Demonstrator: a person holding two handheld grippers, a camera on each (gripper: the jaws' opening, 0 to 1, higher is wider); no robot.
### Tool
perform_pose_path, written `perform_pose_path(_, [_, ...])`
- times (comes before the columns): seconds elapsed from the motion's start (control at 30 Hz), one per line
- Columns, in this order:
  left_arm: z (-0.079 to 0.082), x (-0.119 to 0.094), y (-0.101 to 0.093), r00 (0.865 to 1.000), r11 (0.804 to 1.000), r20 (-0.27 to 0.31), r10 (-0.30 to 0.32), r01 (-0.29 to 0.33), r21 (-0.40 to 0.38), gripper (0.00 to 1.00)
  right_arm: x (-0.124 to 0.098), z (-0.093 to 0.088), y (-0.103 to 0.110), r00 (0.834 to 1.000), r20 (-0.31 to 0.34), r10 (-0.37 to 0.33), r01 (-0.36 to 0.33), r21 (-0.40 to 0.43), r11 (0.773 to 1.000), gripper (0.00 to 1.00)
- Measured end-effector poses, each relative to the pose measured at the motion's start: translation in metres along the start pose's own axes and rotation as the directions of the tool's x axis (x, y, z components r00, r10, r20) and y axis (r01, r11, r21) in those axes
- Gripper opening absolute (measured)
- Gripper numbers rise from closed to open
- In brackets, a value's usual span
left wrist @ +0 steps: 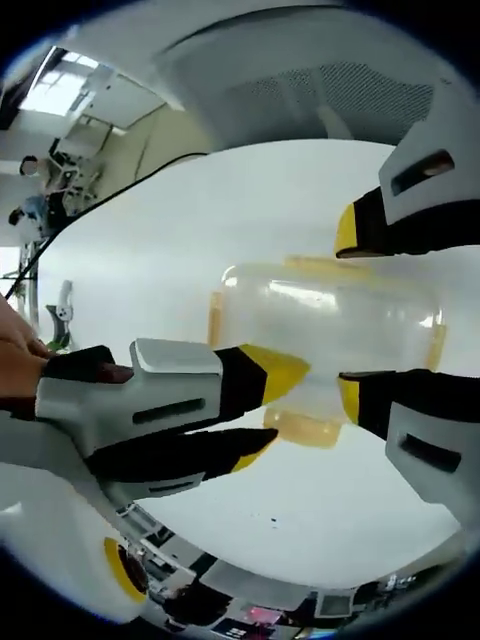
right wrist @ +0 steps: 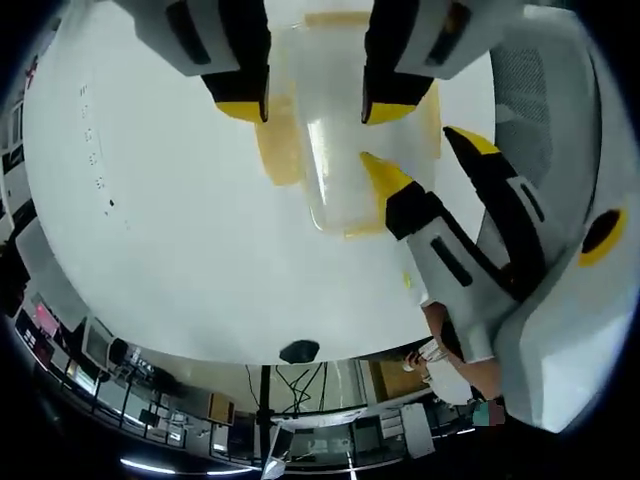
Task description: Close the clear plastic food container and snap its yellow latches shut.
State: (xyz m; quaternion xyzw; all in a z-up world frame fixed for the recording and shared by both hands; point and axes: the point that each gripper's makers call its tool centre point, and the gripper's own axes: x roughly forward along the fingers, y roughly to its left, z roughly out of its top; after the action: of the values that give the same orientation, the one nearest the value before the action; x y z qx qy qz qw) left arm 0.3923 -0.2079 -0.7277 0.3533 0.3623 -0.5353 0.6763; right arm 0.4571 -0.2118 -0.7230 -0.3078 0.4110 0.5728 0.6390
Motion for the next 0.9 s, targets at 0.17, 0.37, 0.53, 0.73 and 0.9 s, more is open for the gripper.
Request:
perform_pose_path(0.17, [0.003, 0.002, -0.001, 1.0, 1.0, 0.026, 0.016, -0.016, -0.026, 0.45, 0.005, 0.0, 0.0, 1.0, -0.004, 0.015, -0.015, 0.005, 1.0, 0.37])
perform_pose_path(0.37, [0.002, 0.003, 0.0, 0.999, 0.999, 0.033, 0.036, -0.035, -0.014, 0.45, 0.009, 0.001, 0.0, 1.0, -0.006, 0.03, -0.03, 0.012, 0.999, 0.37])
perform_pose_path(0.53, [0.002, 0.005, -0.002, 0.997, 0.998, 0.042, 0.057, -0.056, -0.016, 0.46, 0.012, -0.001, -0.001, 0.999, -0.014, 0.047, -0.047, 0.03, 0.998, 0.37])
perform_pose_path(0.73, [0.002, 0.006, -0.002, 0.996, 0.997, 0.05, 0.079, -0.079, -0.007, 0.47, 0.012, -0.002, 0.0, 0.997, -0.003, 0.072, -0.071, 0.067, 0.995, 0.37])
perform_pose_path(0.9, [0.002, 0.006, -0.003, 0.994, 0.996, 0.054, 0.092, -0.092, -0.001, 0.48, 0.013, -0.004, 0.0, 0.996, 0.01, 0.089, -0.089, 0.103, 0.991, 0.37])
